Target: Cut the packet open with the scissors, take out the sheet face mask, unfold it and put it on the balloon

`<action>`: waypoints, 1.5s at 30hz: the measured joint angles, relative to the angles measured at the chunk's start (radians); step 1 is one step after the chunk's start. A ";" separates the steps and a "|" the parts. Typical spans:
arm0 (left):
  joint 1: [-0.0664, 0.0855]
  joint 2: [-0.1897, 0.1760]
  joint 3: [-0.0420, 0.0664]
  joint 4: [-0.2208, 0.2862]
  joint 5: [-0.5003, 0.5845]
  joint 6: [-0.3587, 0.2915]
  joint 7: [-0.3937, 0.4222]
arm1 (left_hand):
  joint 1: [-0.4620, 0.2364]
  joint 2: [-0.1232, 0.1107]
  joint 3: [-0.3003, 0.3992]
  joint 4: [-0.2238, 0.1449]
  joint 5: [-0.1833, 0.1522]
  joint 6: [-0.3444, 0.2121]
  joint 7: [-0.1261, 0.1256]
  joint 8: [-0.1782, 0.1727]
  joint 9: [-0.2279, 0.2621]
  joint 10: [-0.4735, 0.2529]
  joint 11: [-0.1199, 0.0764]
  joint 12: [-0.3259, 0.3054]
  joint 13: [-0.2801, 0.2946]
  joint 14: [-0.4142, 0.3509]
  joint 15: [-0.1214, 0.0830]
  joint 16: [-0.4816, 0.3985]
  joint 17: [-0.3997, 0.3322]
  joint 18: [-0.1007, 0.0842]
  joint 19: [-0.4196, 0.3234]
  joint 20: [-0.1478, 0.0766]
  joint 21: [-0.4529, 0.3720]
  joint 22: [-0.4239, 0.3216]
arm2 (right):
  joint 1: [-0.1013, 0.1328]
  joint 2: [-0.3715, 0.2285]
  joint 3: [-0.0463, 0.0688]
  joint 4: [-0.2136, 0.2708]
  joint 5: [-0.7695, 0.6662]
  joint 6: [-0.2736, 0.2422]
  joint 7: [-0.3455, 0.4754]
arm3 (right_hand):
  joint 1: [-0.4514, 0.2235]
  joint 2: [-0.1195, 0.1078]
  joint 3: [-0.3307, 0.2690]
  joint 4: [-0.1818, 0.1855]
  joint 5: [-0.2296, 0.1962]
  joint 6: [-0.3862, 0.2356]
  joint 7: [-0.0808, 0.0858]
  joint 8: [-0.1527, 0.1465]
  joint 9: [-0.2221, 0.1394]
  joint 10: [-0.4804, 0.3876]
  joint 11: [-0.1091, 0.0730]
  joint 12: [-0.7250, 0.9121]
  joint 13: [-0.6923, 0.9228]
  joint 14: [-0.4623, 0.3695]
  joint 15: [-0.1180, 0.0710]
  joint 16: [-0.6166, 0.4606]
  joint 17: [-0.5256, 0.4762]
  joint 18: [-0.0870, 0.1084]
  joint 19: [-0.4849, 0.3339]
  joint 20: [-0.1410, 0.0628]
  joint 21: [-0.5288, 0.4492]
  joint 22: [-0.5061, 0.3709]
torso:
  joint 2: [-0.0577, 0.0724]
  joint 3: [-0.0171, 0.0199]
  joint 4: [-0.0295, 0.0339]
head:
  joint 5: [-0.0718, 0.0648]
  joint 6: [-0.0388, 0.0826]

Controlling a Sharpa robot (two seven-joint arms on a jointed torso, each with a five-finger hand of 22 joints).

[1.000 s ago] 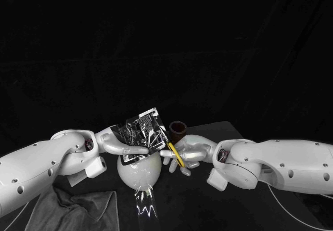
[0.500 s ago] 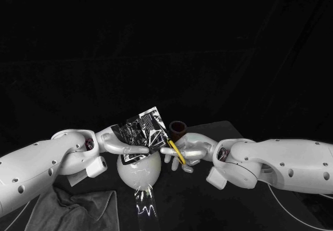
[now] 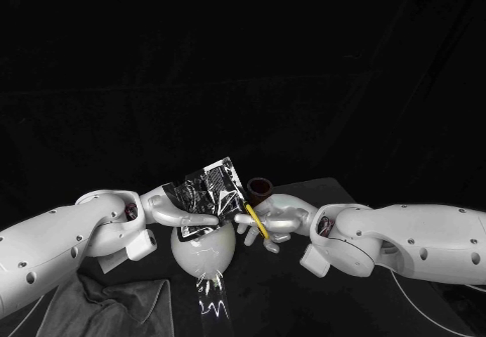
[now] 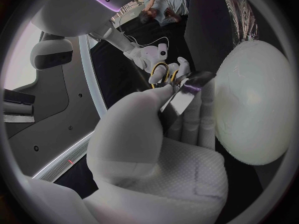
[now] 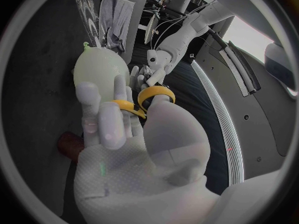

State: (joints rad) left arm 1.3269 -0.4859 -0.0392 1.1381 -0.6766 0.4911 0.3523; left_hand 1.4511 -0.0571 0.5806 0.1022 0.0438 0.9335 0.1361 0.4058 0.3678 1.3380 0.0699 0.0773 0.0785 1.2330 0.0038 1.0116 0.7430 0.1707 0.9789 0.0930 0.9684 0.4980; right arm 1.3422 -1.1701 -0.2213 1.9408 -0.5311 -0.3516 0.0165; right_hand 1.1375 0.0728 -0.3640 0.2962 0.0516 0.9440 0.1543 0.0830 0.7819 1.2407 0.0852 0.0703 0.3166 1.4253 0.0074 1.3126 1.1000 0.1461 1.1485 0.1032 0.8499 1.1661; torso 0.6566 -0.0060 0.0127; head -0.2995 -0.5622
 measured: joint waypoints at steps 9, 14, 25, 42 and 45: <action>0.000 0.001 0.000 0.003 -0.002 0.001 -0.003 | -0.002 -0.002 0.000 0.000 0.000 0.000 0.000 -0.001 0.000 0.000 0.000 0.000 0.000 0.000 0.000 0.000 0.000 -0.001 0.000 0.000 0.000 0.000 | 0.000 0.004 0.000 -0.002 0.006 -0.027 0.020 | -0.049 -0.095 0.130 0.001 0.000 -0.038 0.028 -0.012 -0.027 -0.063 0.029 -0.005 -0.056 -0.012 0.022 0.006 -0.005 0.000 -0.011 0.026 0.000 0.005 | 0.000 0.0000 -0.0001 | -0.003 0.008; 0.000 0.001 0.000 0.003 -0.002 0.001 -0.004 | -0.002 -0.002 0.000 0.000 -0.001 0.000 0.000 -0.001 0.000 0.000 0.000 0.000 0.000 0.000 0.000 0.000 0.000 -0.001 0.000 0.000 0.000 0.001 | 0.000 0.005 0.000 -0.003 0.010 -0.034 0.026 | -0.054 -0.099 0.141 0.000 0.000 -0.038 0.028 -0.012 -0.030 -0.063 0.029 -0.005 -0.061 -0.012 0.022 0.006 -0.003 0.000 -0.011 0.026 0.000 0.006 | 0.000 0.0000 -0.0001 | -0.005 0.012; 0.000 0.001 0.001 0.003 -0.003 0.001 -0.004 | 0.002 0.002 0.000 0.000 -0.003 -0.002 -0.002 -0.004 0.000 0.000 0.000 0.000 0.000 0.000 0.000 0.000 0.001 -0.002 0.000 0.000 0.000 0.001 | 0.000 0.007 0.001 -0.005 0.016 -0.038 0.031 | -0.055 -0.100 0.147 0.000 0.000 -0.038 0.028 -0.012 -0.032 -0.063 0.029 -0.005 -0.066 -0.012 0.022 0.010 -0.003 -0.001 -0.015 0.030 0.002 0.006 | 0.000 0.0000 0.0000 | -0.005 0.015; 0.001 0.000 0.002 0.005 -0.009 0.000 -0.003 | 0.002 0.002 -0.003 -0.003 0.000 0.002 0.002 0.000 0.000 0.000 0.000 0.000 0.000 0.000 0.001 0.004 0.002 -0.009 0.000 0.000 0.000 0.002 | -0.001 0.018 0.009 -0.008 0.060 -0.075 0.064 | 0.089 0.009 0.155 -0.009 0.000 0.171 -0.083 0.122 0.032 0.171 -0.041 0.165 0.024 0.036 -0.063 0.136 0.199 -0.016 0.125 -0.045 0.217 0.122 | 0.000 0.0003 0.0000 | -0.008 0.015; 0.002 0.000 0.002 0.005 -0.009 0.000 -0.003 | 0.002 0.002 -0.003 -0.003 0.000 0.002 0.002 0.000 0.000 0.000 0.000 0.000 0.000 0.000 0.001 0.004 0.002 -0.009 0.000 0.000 0.000 0.002 | -0.002 0.018 0.010 -0.009 0.065 -0.080 0.070 | 0.096 0.012 0.133 -0.006 0.000 0.173 -0.085 0.140 0.056 0.168 -0.047 0.191 0.056 0.037 -0.073 0.137 0.199 -0.018 0.130 -0.060 0.225 0.132 | 0.000 0.0003 0.0001 | -0.008 0.015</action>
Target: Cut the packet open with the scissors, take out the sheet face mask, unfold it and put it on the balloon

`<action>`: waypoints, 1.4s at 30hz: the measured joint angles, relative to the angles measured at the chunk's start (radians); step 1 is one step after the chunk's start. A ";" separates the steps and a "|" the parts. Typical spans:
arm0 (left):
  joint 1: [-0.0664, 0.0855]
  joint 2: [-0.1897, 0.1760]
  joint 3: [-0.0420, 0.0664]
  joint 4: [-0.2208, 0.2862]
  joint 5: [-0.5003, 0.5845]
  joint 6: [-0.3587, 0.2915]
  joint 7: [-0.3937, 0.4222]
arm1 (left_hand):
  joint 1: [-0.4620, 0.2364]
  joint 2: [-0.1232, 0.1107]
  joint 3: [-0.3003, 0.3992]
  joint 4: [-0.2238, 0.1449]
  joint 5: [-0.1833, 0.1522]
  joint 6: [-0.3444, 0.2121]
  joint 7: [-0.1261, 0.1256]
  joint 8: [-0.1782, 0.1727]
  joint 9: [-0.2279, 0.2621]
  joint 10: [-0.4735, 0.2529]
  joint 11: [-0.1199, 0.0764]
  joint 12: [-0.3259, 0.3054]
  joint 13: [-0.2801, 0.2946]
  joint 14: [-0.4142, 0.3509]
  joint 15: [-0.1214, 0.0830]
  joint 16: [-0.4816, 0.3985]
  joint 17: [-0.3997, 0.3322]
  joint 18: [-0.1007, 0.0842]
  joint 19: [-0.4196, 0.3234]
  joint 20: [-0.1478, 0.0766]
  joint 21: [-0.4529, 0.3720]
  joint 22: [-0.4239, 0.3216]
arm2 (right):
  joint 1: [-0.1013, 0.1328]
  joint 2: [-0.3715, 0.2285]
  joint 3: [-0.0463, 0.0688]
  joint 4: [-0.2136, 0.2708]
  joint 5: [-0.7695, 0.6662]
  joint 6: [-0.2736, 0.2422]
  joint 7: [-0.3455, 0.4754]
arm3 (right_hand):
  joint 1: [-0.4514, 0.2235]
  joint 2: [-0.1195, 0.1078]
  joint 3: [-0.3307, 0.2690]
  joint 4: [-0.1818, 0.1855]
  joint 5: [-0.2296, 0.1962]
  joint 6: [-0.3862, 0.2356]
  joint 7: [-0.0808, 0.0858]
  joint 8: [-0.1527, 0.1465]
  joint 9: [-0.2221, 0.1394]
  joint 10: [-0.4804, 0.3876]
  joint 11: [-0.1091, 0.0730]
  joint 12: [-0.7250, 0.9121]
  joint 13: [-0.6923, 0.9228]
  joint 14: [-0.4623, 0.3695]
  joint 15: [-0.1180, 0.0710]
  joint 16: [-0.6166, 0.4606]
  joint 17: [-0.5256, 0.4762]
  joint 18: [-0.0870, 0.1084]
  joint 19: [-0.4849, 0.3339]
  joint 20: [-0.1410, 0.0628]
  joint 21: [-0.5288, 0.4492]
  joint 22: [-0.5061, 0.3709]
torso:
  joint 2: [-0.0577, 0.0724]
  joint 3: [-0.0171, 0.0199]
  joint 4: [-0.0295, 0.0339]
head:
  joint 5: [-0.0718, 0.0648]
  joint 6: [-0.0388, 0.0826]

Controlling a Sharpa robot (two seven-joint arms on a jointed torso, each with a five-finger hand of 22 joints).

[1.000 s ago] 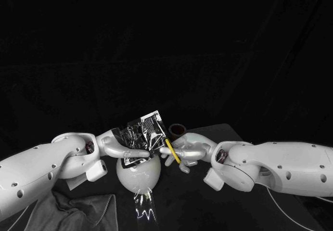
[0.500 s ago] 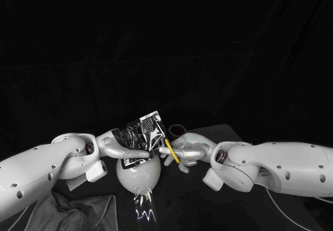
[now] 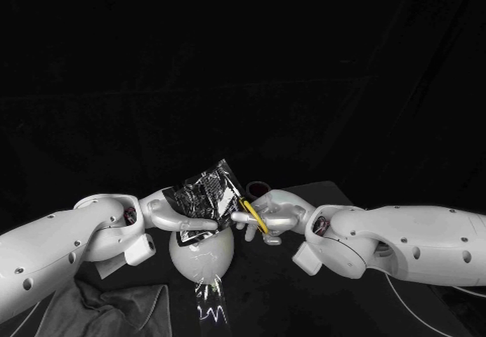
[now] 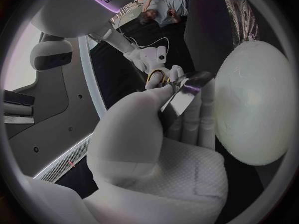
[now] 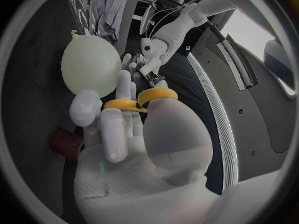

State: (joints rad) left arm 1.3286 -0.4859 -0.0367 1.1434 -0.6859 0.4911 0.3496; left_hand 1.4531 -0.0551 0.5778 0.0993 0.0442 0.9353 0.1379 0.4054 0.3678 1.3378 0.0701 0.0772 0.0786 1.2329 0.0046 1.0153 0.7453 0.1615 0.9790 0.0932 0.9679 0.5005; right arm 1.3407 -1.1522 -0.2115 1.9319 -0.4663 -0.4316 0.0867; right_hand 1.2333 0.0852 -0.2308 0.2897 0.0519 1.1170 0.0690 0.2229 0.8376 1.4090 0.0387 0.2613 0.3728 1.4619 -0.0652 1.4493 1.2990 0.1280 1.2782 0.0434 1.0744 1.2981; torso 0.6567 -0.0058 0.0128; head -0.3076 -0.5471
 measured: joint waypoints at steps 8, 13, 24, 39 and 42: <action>0.000 0.000 0.000 -0.001 0.000 0.000 0.001 | 0.000 0.000 0.000 0.000 0.000 0.000 0.000 0.000 0.000 0.000 0.000 0.000 0.001 0.000 0.000 0.000 0.000 0.000 0.000 0.000 0.002 0.000 | 0.000 -0.004 0.001 -0.002 0.003 -0.008 0.007 | 0.011 -0.002 -0.064 0.000 0.000 0.002 -0.014 -0.001 0.023 0.002 -0.005 0.001 0.031 0.001 -0.007 -0.013 -0.022 -0.005 -0.004 -0.006 -0.008 0.001 | 0.000 -0.0006 0.0000 | 0.001 0.002; 0.000 -0.001 0.000 -0.002 0.000 0.000 0.001 | 0.000 0.000 0.000 0.000 0.000 0.000 0.000 -0.001 0.000 0.002 -0.002 0.000 0.001 0.001 0.001 0.000 0.002 0.009 0.000 0.000 0.004 0.000 | 0.000 -0.007 0.001 -0.002 0.004 -0.011 0.008 | 0.055 0.042 -0.130 0.000 0.000 -0.095 0.034 -0.063 0.009 -0.066 -0.007 -0.080 0.016 0.004 0.026 -0.048 -0.096 -0.005 -0.038 0.021 -0.047 -0.020 | 0.000 -0.0007 0.0001 | 0.001 0.004; 0.000 -0.001 0.000 -0.003 0.001 -0.001 0.001 | 0.000 0.000 0.000 0.000 -0.001 -0.002 -0.002 -0.003 0.000 0.002 -0.002 0.000 0.000 0.000 0.003 0.000 0.002 0.010 0.000 0.000 0.004 0.000 | 0.000 -0.010 0.001 -0.004 0.004 -0.015 0.004 | 0.048 0.035 -0.202 -0.001 0.000 -0.214 0.103 -0.146 -0.040 -0.238 0.071 -0.194 -0.062 -0.019 0.089 -0.067 -0.149 -0.005 -0.086 0.070 -0.102 -0.046 | 0.000 -0.0006 0.0001 | -0.001 0.008; 0.000 -0.002 -0.001 -0.002 0.001 -0.001 -0.001 | 0.000 0.000 0.000 0.000 -0.003 -0.002 -0.001 -0.001 0.008 0.002 -0.002 0.000 0.000 -0.004 0.000 0.000 0.002 0.009 0.000 0.000 0.004 0.001 | 0.000 -0.006 0.002 -0.003 0.005 -0.025 0.001 | -0.019 -0.048 -0.146 0.005 0.000 -0.264 0.125 -0.157 -0.082 -0.308 0.099 -0.194 -0.150 -0.046 0.116 -0.072 -0.184 -0.006 -0.124 0.108 -0.143 -0.065 | 0.000 -0.0006 -0.0001 | -0.001 0.011; 0.000 -0.002 0.000 -0.002 0.001 -0.001 -0.002 | 0.000 0.000 0.000 0.000 -0.003 0.000 0.000 -0.001 0.008 0.002 -0.002 0.000 0.000 -0.004 0.000 0.000 0.002 0.009 0.000 0.000 0.004 0.001 | 0.000 -0.006 0.002 -0.002 0.006 -0.024 0.000 | -0.099 -0.196 0.010 0.009 0.000 -0.279 0.121 -0.157 -0.104 -0.327 0.110 -0.194 -0.189 -0.058 0.128 -0.073 -0.205 0.004 -0.138 0.122 -0.163 -0.076 | 0.000 -0.0005 -0.0001 | -0.001 0.009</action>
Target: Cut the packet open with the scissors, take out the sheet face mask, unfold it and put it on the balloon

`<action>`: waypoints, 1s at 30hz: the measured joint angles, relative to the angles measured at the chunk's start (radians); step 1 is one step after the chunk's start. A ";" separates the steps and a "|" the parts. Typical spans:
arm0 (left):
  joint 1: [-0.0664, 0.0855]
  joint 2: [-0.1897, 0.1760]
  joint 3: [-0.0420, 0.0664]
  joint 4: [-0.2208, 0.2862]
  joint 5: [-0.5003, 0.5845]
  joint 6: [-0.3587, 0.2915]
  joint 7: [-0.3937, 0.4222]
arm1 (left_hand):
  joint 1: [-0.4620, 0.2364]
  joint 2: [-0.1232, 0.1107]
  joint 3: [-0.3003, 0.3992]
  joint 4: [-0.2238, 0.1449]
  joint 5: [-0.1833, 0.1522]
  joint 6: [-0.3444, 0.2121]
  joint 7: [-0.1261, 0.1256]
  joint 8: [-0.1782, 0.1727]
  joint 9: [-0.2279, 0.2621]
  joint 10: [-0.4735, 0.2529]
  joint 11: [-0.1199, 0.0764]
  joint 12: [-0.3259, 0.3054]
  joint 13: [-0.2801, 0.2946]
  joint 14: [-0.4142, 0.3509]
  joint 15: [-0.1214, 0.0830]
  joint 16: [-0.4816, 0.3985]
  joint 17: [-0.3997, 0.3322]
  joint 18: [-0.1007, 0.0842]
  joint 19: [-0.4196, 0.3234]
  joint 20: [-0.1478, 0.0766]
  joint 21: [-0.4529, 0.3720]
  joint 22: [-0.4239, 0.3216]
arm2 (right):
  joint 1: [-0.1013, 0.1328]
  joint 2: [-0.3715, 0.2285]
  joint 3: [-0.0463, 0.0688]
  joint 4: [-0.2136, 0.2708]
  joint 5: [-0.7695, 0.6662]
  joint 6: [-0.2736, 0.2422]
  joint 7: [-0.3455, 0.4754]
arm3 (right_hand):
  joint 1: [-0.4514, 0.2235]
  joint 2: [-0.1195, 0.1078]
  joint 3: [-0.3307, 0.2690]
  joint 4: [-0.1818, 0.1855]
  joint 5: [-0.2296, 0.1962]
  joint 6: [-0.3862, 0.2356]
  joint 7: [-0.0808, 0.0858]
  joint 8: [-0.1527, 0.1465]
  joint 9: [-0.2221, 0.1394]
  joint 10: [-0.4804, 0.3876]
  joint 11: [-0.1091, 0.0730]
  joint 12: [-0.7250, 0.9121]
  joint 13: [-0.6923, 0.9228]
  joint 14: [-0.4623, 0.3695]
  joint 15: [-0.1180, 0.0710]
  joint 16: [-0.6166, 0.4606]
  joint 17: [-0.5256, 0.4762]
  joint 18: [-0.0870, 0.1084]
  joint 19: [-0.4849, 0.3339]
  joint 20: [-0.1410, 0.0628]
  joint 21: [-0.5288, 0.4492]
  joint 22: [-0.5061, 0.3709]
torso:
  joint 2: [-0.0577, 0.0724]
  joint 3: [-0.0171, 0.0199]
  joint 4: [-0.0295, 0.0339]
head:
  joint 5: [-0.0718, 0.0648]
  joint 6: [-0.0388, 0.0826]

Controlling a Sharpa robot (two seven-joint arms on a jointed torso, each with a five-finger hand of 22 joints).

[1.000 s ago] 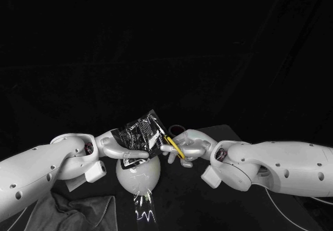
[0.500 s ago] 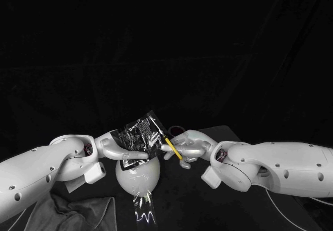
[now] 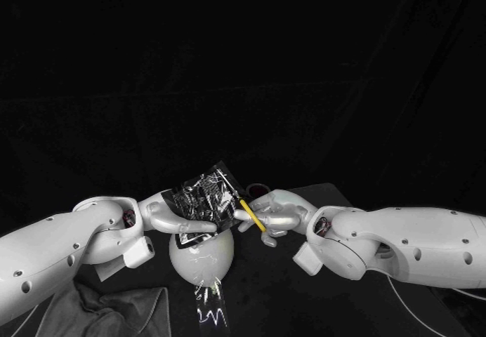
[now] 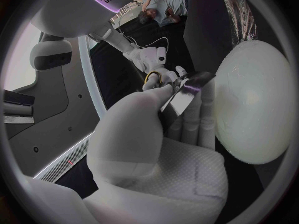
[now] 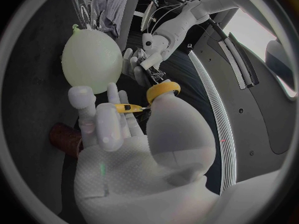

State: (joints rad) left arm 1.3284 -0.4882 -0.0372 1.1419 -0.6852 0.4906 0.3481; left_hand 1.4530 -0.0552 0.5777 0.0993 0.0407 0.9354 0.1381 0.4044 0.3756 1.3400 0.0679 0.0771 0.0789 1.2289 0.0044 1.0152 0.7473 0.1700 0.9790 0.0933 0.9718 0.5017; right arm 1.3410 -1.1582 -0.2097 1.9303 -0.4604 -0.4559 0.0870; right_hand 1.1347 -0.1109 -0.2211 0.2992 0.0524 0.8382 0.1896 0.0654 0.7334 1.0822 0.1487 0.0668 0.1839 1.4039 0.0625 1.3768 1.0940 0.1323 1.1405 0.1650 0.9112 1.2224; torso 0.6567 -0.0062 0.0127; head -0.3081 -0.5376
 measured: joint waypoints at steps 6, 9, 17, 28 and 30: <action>0.000 0.001 0.000 0.001 -0.001 0.001 0.000 | 0.000 0.000 0.000 0.000 0.004 0.000 0.000 0.000 0.000 0.000 0.000 0.000 0.000 -0.001 0.001 0.000 0.000 -0.001 0.000 0.000 -0.001 0.000 | 0.000 -0.002 0.000 0.004 0.000 0.005 -0.004 | -0.014 -0.117 -0.017 0.002 0.000 -0.039 -0.020 0.002 -0.028 -0.052 0.016 0.000 -0.037 -0.018 0.018 -0.013 -0.046 0.007 -0.029 0.015 -0.047 -0.026 | 0.000 0.0003 -0.0006 | -0.001 -0.002; 0.000 0.001 0.000 0.001 -0.001 0.001 0.000 | 0.000 0.000 0.000 0.000 0.004 0.000 0.000 0.000 0.000 0.000 0.000 0.000 0.000 -0.001 0.001 0.000 0.000 -0.001 0.000 0.000 -0.001 0.000 | 0.000 -0.003 0.000 0.007 -0.002 0.009 -0.008 | -0.016 -0.137 -0.032 0.004 0.000 -0.045 -0.025 0.004 -0.034 -0.057 0.018 -0.002 -0.046 -0.022 0.021 -0.014 -0.052 0.007 -0.032 0.018 -0.050 -0.029 | 0.000 0.0002 -0.0006 | -0.001 -0.003; 0.000 0.001 0.000 0.002 -0.002 0.001 0.000 | 0.000 0.000 0.000 0.000 0.003 0.000 0.000 0.000 0.000 0.000 0.000 0.000 0.000 -0.001 0.002 0.004 0.001 -0.002 0.000 0.000 -0.001 0.001 | 0.000 0.001 0.000 0.006 -0.003 0.011 -0.015 | -0.018 -0.146 -0.023 0.003 0.000 -0.046 -0.025 0.004 -0.039 -0.057 0.018 -0.003 -0.053 -0.022 0.021 -0.014 -0.053 0.007 -0.036 0.014 -0.050 -0.031 | 0.000 0.0003 -0.0001 | -0.002 -0.002; 0.000 0.000 0.000 0.003 -0.004 0.000 -0.002 | -0.001 -0.001 0.000 0.000 0.003 0.000 0.000 -0.002 0.000 0.000 0.000 0.000 0.000 0.001 -0.001 0.004 0.001 -0.006 0.000 0.000 0.003 0.001 | 0.000 0.018 0.005 0.003 0.007 0.003 -0.017 | -0.020 -0.056 0.034 0.000 0.000 -0.048 -0.007 0.012 -0.053 -0.041 0.007 0.016 -0.072 -0.018 0.017 -0.001 -0.040 0.006 -0.024 0.013 -0.027 -0.021 | 0.000 0.0002 0.0000 | 0.000 0.000; 0.000 0.000 0.000 0.003 -0.004 0.000 -0.003 | -0.001 -0.001 0.000 0.000 0.003 0.000 0.000 -0.002 0.000 0.000 0.001 0.000 0.000 0.001 -0.001 0.004 0.002 -0.008 0.000 0.000 0.003 0.001 | 0.000 0.023 0.006 0.002 0.011 0.000 -0.017 | -0.020 -0.048 0.041 -0.001 0.000 -0.045 -0.004 0.012 -0.055 -0.037 0.006 0.020 -0.075 -0.018 0.018 -0.001 -0.040 0.006 -0.022 0.012 -0.026 -0.020 | 0.000 0.0002 0.0001 | 0.000 0.000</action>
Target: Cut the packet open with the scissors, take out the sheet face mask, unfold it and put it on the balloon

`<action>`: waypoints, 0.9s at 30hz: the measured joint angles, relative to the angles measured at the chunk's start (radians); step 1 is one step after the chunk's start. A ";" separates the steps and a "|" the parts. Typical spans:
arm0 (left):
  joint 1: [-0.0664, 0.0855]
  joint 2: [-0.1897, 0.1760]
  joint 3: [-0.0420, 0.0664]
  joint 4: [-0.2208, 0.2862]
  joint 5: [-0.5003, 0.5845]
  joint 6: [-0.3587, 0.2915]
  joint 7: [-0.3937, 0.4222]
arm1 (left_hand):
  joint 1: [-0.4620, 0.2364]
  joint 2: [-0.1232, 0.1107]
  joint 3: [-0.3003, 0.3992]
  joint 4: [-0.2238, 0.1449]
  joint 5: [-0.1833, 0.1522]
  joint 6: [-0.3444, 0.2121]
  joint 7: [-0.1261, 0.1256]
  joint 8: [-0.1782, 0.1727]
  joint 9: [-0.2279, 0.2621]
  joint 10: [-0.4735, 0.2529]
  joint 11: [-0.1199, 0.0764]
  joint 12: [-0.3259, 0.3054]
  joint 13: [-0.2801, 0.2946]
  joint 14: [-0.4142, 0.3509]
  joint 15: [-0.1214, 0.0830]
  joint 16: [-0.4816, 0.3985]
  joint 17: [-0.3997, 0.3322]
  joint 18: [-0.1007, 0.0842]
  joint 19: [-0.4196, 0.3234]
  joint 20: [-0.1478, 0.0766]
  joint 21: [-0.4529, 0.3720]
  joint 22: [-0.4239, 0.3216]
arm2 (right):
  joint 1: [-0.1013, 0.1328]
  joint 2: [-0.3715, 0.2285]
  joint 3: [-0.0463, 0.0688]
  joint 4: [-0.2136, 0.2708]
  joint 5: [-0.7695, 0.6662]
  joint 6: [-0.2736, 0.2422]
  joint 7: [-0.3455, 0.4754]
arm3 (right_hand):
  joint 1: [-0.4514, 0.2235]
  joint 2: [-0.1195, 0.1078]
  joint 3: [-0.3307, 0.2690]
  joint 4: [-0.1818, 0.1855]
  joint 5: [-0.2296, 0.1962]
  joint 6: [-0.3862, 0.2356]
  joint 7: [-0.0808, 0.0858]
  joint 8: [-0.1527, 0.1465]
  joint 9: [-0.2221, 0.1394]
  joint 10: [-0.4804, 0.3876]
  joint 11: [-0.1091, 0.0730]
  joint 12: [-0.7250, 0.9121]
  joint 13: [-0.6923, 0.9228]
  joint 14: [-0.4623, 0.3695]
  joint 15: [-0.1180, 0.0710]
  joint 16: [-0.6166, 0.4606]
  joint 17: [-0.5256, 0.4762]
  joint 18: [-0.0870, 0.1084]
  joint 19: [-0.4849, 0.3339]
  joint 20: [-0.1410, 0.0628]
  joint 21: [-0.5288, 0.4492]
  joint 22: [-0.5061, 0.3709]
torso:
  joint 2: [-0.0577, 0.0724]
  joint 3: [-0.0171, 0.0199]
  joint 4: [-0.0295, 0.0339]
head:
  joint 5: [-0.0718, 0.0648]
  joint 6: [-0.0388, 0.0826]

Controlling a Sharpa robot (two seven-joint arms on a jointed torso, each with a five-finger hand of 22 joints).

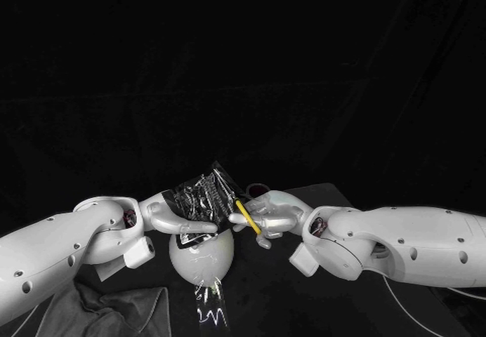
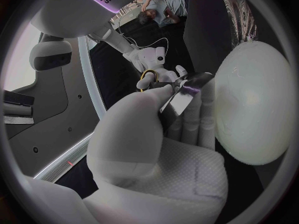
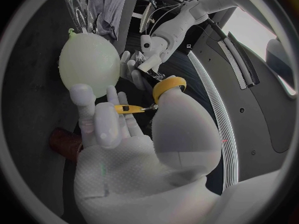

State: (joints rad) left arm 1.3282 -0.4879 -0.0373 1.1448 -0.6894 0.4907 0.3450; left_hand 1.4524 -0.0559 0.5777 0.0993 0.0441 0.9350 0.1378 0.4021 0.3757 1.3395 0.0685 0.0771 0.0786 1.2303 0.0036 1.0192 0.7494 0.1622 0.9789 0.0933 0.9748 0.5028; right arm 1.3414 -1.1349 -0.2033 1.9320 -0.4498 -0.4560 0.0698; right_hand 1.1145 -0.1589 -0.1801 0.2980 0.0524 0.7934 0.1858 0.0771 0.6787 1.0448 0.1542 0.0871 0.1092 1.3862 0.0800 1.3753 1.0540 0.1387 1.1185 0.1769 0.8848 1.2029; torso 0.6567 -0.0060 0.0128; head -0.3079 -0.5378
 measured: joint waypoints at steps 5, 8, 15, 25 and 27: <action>0.000 0.001 0.000 -0.001 -0.001 -0.001 -0.002 | -0.002 -0.002 0.000 0.000 0.000 -0.002 -0.002 0.000 0.000 -0.001 0.001 0.000 0.000 0.000 0.000 0.000 0.001 0.000 0.000 0.000 0.000 0.000 | 0.000 0.010 0.005 -0.003 0.012 -0.009 -0.001 | 0.003 0.040 0.018 -0.002 0.000 0.008 0.008 0.008 -0.005 0.009 0.002 0.009 -0.007 0.007 -0.007 0.006 0.004 0.000 0.009 -0.001 0.013 0.003 | 0.000 -0.0004 0.0005 | -0.001 0.000; 0.001 0.001 0.001 -0.001 -0.002 -0.003 -0.002 | -0.002 -0.002 0.000 0.000 0.000 -0.002 -0.002 -0.001 0.000 -0.001 0.001 0.000 0.000 0.000 0.000 0.000 0.001 -0.001 0.000 0.000 0.000 0.001 | 0.001 0.013 0.007 -0.003 0.019 -0.014 -0.002 | 0.006 0.057 0.021 -0.004 0.000 0.013 0.012 0.012 -0.006 0.017 0.004 0.015 -0.010 0.009 -0.009 0.011 0.010 -0.001 0.020 -0.005 0.021 0.009 | 0.000 -0.0004 0.0006 | -0.001 0.000; 0.001 0.001 0.001 -0.002 -0.003 -0.007 -0.002 | -0.001 -0.001 0.000 0.000 -0.001 -0.002 -0.002 0.002 0.001 -0.001 0.001 0.000 0.000 0.001 0.002 0.000 0.001 0.000 0.000 0.000 0.000 0.001 | 0.006 -0.001 0.009 0.006 0.030 -0.020 -0.006 | 0.009 0.070 0.021 -0.004 0.000 0.018 0.018 0.012 -0.009 0.019 0.003 0.015 -0.013 0.014 -0.014 0.011 0.011 -0.001 0.020 -0.005 0.027 0.009 | 0.000 -0.0008 0.0008 | 0.000 0.001; 0.002 0.003 0.001 -0.007 -0.004 -0.013 -0.001 | 0.002 0.002 0.000 0.000 -0.003 0.000 0.000 0.002 0.001 -0.001 0.001 0.000 0.001 0.001 0.002 0.000 0.001 0.010 -0.003 0.003 0.000 0.001 | 0.020 -0.049 0.009 0.028 0.029 -0.017 -0.023 | 0.009 0.070 0.021 -0.004 0.000 0.018 0.018 0.018 -0.011 0.019 0.003 0.015 -0.016 0.014 -0.014 0.011 0.003 -0.002 0.019 -0.005 0.027 0.006 | 0.000 -0.0004 -0.0003 | 0.003 0.002; 0.002 0.004 0.001 -0.008 -0.004 -0.014 -0.001 | 0.002 0.002 0.000 0.000 -0.001 0.000 0.000 0.002 0.001 -0.001 0.001 0.000 0.001 0.001 0.002 0.000 0.001 0.009 -0.003 0.003 0.000 0.001 | 0.021 -0.056 0.009 0.033 0.028 -0.016 -0.027 | 0.009 0.070 0.021 -0.004 0.000 0.018 0.018 0.019 -0.011 0.019 0.003 0.015 -0.017 0.014 -0.014 0.011 0.003 -0.002 0.019 -0.005 0.027 0.005 | -0.001 0.0000 -0.0003 | 0.003 0.003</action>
State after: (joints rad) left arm 1.3299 -0.4840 -0.0359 1.1367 -0.6933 0.4770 0.3441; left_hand 1.4542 -0.0541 0.5777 0.0993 0.0434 0.9354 0.1382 0.4041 0.3766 1.3380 0.0699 0.0771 0.0794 1.2315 0.0058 1.0192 0.7502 0.1716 0.9755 0.0968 0.9747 0.5037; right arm 1.3626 -1.1907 -0.1941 1.9646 -0.4214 -0.4716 0.0430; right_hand 1.1238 -0.0892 -0.1593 0.2936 0.0525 0.8115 0.2035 0.0956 0.6673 1.0635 0.1571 0.1020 0.0926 1.4006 0.0657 1.3865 1.0569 0.1368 1.1379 0.1717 0.9117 1.2080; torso 0.6561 -0.0060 0.0125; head -0.3054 -0.5350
